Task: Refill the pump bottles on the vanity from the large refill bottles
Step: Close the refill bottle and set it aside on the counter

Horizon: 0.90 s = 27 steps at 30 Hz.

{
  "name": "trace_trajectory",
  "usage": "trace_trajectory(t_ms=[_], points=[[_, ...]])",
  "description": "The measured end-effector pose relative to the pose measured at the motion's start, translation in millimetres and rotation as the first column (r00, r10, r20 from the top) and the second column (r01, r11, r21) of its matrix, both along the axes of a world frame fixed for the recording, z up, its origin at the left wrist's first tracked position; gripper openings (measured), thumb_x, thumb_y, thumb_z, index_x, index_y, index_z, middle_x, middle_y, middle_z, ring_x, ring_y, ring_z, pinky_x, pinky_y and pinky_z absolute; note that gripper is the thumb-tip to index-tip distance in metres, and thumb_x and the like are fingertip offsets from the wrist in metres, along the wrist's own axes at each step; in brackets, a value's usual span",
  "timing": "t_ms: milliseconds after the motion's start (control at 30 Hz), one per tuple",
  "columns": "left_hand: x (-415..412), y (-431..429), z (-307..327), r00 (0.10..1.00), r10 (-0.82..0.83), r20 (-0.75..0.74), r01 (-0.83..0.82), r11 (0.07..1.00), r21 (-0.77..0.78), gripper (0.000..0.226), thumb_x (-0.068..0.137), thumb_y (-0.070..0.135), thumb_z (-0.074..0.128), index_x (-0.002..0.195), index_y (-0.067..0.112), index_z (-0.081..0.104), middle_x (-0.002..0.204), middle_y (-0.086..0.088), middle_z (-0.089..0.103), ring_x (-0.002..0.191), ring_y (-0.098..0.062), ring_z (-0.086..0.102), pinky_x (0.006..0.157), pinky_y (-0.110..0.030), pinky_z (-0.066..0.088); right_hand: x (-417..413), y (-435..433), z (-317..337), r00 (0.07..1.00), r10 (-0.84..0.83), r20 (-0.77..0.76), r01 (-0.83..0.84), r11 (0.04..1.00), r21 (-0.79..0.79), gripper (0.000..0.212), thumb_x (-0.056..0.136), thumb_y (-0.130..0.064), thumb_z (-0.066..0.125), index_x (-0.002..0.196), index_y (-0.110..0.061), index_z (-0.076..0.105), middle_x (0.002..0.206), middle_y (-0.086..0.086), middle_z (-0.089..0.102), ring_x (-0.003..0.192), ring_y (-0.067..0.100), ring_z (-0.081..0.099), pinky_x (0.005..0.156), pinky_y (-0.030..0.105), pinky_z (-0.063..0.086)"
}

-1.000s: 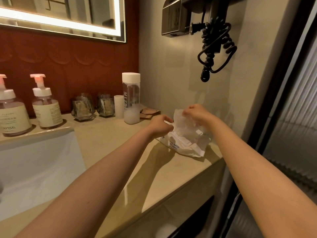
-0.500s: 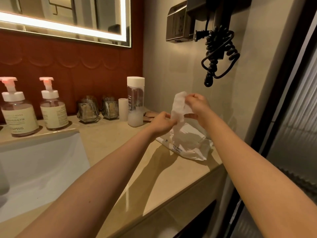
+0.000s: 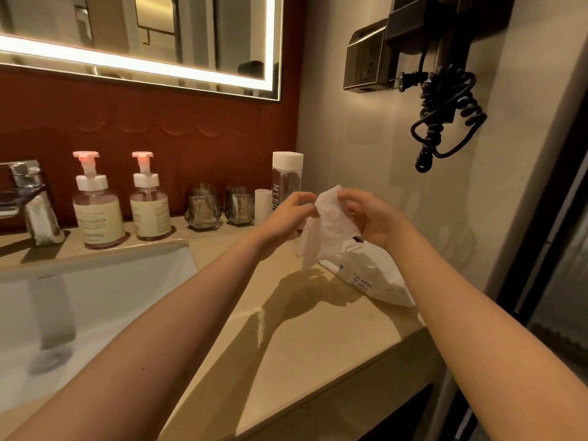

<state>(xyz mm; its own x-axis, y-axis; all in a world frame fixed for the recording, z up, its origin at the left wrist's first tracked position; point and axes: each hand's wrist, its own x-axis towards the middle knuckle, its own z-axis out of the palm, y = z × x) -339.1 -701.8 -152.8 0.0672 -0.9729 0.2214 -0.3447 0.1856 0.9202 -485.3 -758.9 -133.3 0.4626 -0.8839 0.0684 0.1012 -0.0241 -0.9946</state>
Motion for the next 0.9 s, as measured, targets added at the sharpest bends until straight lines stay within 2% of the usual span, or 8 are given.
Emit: trace_trajectory(t_ms=[100, 167, 233, 400, 533, 700, 833, 900], points=[[12, 11, 1, 0.999, -0.03, 0.015, 0.029, 0.999, 0.028, 0.021, 0.088, 0.025, 0.053, 0.108, 0.02, 0.052, 0.116, -0.003, 0.051, 0.108, -0.021, 0.047, 0.083, -0.034, 0.037, 11, 5, 0, 0.995, 0.096, -0.019, -0.096, 0.995, -0.027, 0.02, 0.094, -0.019, 0.046, 0.084, -0.012, 0.061, 0.059, -0.002, 0.066, 0.051, 0.01, 0.061, 0.053, 0.022, 0.048], [22, 17, -1, 0.998, -0.041, 0.038, 0.04, 0.999, 0.03, 0.01, 0.088, 0.027, 0.055, 0.091, 0.019, 0.058, 0.11, -0.006, 0.055, 0.107, -0.025, 0.05, 0.083, -0.032, 0.038, 17, 9, 0, 0.991, 0.135, -0.006, -0.135, 0.991, -0.019, 0.021, 0.095, -0.02, 0.045, 0.081, -0.013, 0.06, 0.057, -0.003, 0.065, 0.052, 0.01, 0.062, 0.056, 0.024, 0.048], [32, 23, -3, 0.999, -0.033, 0.036, 0.033, 0.999, 0.023, 0.012, 0.092, 0.024, 0.052, 0.086, 0.018, 0.06, 0.104, -0.005, 0.057, 0.104, -0.027, 0.052, 0.083, -0.032, 0.04, 22, 13, -2, 0.989, 0.146, -0.015, -0.146, 0.989, -0.005, 0.023, 0.096, -0.021, 0.045, 0.078, -0.014, 0.058, 0.053, -0.005, 0.063, 0.049, 0.008, 0.061, 0.05, 0.021, 0.048], [51, 36, -1, 0.997, 0.054, 0.058, -0.055, 0.998, 0.018, 0.015, 0.093, 0.025, 0.051, 0.083, 0.018, 0.06, 0.09, -0.004, 0.056, 0.09, -0.022, 0.052, 0.078, -0.031, 0.041, 38, 19, -10, 0.998, 0.035, -0.05, -0.036, 0.999, -0.019, 0.014, 0.094, -0.018, 0.051, 0.086, -0.013, 0.06, 0.076, 0.004, 0.064, 0.06, 0.016, 0.059, 0.053, 0.025, 0.048], [60, 44, 4, 0.988, 0.121, 0.095, -0.12, 0.993, -0.017, 0.017, 0.093, 0.029, 0.053, 0.087, 0.016, 0.062, 0.093, -0.008, 0.057, 0.083, -0.023, 0.052, 0.071, -0.031, 0.04, 49, 25, -15, 0.998, -0.058, -0.037, 0.055, 0.995, -0.083, 0.01, 0.094, -0.022, 0.053, 0.086, -0.017, 0.049, 0.081, 0.002, 0.055, 0.053, 0.011, 0.052, 0.043, 0.022, 0.043], [63, 49, 8, 0.98, 0.171, 0.105, -0.165, 0.984, -0.062, 0.019, 0.094, 0.027, 0.053, 0.097, 0.012, 0.064, 0.095, -0.007, 0.06, 0.085, -0.019, 0.055, 0.069, -0.025, 0.045, 56, 34, -20, 0.995, 0.041, -0.09, -0.051, 0.992, -0.117, 0.033, 0.094, -0.046, 0.045, 0.098, -0.018, 0.061, 0.091, 0.002, 0.064, 0.085, 0.021, 0.062, 0.069, 0.033, 0.053], [67, 56, 9, 0.979, 0.154, 0.136, -0.15, 0.988, -0.04, 0.02, 0.094, 0.028, 0.053, 0.1, 0.012, 0.062, 0.093, -0.002, 0.058, 0.084, -0.017, 0.056, 0.067, -0.023, 0.046, 60, 37, -20, 0.99, -0.033, -0.14, -0.003, 0.968, -0.25, 0.017, 0.09, -0.032, 0.059, 0.093, -0.016, 0.065, 0.092, 0.003, 0.064, 0.089, 0.023, 0.058, 0.069, 0.029, 0.049], [71, 60, 9, 0.973, 0.135, 0.185, -0.136, 0.991, -0.008, 0.022, 0.092, 0.029, 0.056, 0.104, 0.011, 0.061, 0.095, -0.001, 0.058, 0.082, -0.013, 0.056, 0.065, -0.02, 0.046, 63, 37, -18, 0.986, -0.083, -0.147, 0.038, 0.959, -0.28, 0.016, 0.089, -0.033, 0.059, 0.088, -0.018, 0.064, 0.101, 0.007, 0.064, 0.097, 0.025, 0.058, 0.077, 0.033, 0.051]])
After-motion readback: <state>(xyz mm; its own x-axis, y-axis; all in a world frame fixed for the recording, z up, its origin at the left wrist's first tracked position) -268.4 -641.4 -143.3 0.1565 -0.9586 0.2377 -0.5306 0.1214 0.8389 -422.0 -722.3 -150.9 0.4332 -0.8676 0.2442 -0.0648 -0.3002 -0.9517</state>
